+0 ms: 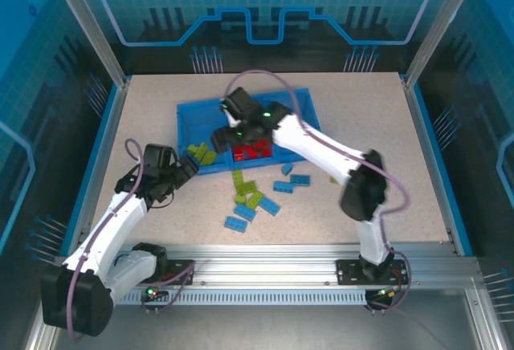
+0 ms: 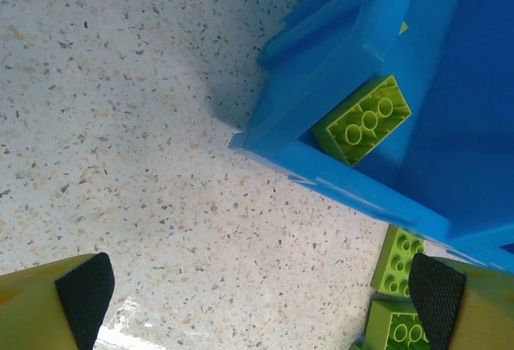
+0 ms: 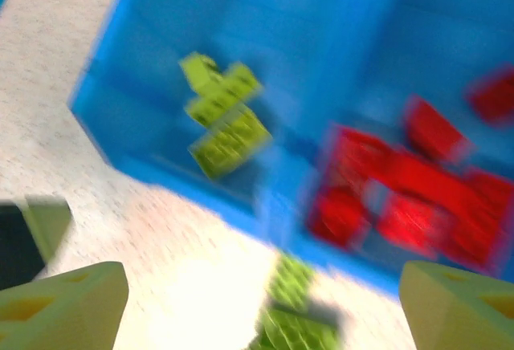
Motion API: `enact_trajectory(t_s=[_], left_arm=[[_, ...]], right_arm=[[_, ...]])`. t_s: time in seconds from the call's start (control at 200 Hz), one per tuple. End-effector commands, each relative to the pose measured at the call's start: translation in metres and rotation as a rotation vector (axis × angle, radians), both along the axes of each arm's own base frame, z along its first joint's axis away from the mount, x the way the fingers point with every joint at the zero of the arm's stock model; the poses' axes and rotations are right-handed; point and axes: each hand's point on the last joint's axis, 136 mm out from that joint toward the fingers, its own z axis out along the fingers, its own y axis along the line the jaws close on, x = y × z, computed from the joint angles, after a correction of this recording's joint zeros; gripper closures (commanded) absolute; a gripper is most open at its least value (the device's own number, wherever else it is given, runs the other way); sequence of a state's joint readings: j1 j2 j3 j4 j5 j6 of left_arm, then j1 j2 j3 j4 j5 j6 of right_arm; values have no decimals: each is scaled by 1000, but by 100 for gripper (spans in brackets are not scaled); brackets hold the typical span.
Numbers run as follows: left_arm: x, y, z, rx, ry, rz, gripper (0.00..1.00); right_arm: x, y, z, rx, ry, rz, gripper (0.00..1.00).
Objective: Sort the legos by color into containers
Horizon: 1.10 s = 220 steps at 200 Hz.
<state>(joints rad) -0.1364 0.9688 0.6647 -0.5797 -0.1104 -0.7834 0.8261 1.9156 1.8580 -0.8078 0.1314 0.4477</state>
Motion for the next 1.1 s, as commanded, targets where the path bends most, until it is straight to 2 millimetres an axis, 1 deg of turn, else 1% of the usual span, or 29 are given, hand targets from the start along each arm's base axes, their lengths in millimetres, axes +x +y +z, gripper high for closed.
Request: enact_trajectory(t_s=[0.0,0.01,0.025,0.035,0.06,0.12,0.155,0.2,0.28,0.335,0.35,0.37,0.45,0.555,0.625,0.7,0.805,0.86,0.94,1.095], left_arm=[[0,-3,-4,-16,10,-20,1],[0,-3,-5,-18,11,-20,1],[-1,-5,-6,-20,13,-24,1],[0,-5,-6,-21,12,-25,1],[0,-5,-6,-24,14,-27,1],[1,-7,-6,-29,8,-33,1],[1,-8,-5,-27,6,-36,1],[2,-8,-3,-26,2,-38,1],[3,-10,-3,-25,-1,-43,1],[3,-10,-4,-27,0,-44,1],[4,-11,-4,-28,1,-43,1],[4,-11,-5,-29,3,-45,1],[3,-12,-7,-34,8,-48,1],[2,-13,-9,-32,13,-51,1],[1,-13,-10,-31,12,-52,1],[0,-13,-13,-34,14,-52,1],[0,-14,-16,-45,12,-50,1],[0,-15,-18,-51,12,-50,1],[0,-15,-18,-51,12,-51,1],[1,-17,-17,-58,3,-53,1]], right_arm=[[10,-131,-13,-60,44,-352,10],[8,-139,-16,-48,62,-378,10],[4,-153,-25,-35,101,-427,10],[2,-162,-26,-18,115,-459,10],[-7,-183,-39,3,169,-534,10],[-26,-223,-58,73,246,-700,10],[-37,-241,-67,100,267,-781,10],[-49,-259,-72,125,271,-871,10],[-67,-277,-82,156,292,-992,8],[-75,-283,-90,195,329,-1058,6],[-74,-283,-90,213,335,-1075,6],[-81,-287,-101,214,364,-1103,6],[-89,-293,-115,264,421,-1201,6],[-100,-309,-127,269,461,-1357,6],[-102,-316,-134,319,484,-1453,4],[-100,-317,-139,398,495,-1543,5],[-95,-317,-146,444,515,-1622,5],[-90,-315,-148,454,532,-1636,5],[-77,-309,-151,473,561,-1636,6],[-65,-306,-159,446,605,-1674,8]])
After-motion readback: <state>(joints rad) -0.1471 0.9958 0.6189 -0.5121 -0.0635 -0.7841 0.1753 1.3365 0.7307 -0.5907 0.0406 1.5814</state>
